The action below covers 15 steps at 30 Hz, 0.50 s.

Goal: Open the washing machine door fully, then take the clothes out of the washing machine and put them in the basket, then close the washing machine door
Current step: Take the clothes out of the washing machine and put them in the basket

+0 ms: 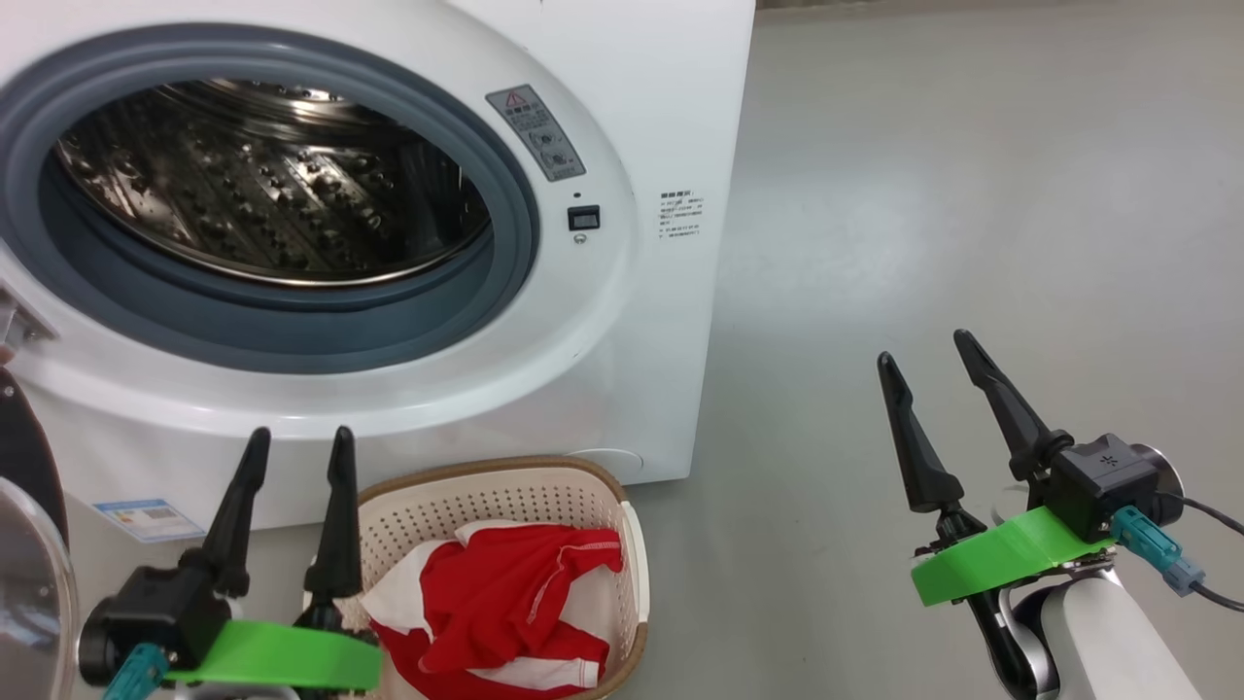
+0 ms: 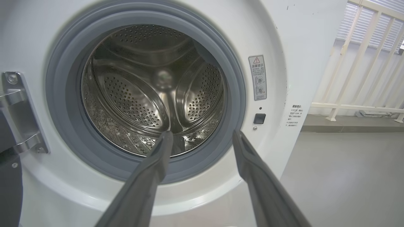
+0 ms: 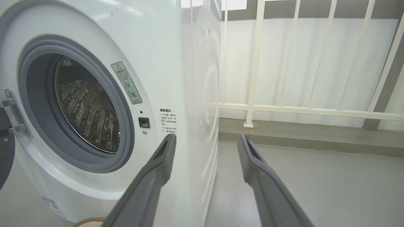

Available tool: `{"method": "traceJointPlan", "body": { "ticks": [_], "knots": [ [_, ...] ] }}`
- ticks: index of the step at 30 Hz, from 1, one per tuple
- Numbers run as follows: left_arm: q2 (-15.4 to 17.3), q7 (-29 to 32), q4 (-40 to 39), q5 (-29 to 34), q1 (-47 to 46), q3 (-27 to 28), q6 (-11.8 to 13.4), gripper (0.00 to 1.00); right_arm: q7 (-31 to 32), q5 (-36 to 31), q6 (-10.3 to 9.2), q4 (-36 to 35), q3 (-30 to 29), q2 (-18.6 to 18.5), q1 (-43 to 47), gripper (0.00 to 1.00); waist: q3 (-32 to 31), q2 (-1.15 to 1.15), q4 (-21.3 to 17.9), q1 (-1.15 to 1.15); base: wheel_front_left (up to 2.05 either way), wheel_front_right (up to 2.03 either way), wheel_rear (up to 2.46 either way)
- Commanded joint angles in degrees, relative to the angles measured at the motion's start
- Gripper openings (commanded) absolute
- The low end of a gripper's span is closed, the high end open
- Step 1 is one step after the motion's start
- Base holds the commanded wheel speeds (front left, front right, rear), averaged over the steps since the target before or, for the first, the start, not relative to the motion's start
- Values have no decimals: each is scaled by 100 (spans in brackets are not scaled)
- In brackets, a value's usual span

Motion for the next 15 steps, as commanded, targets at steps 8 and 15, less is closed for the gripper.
{"method": "traceJointPlan", "body": {
  "ticks": [8, 15],
  "knots": [
    [174, -45, -184, 49, 302, 364, 99, 100, -36, -110, 20, -159, 14, 19, 213, 100, -288, 0, -38, 0, 0, 0, 0],
    [168, -45, -130, 34, 512, 401, 143, 100, -36, -150, 20, -170, -41, -6, 440, 100, -495, 0, -25, 0, 0, 0, 0]
  ]
}}
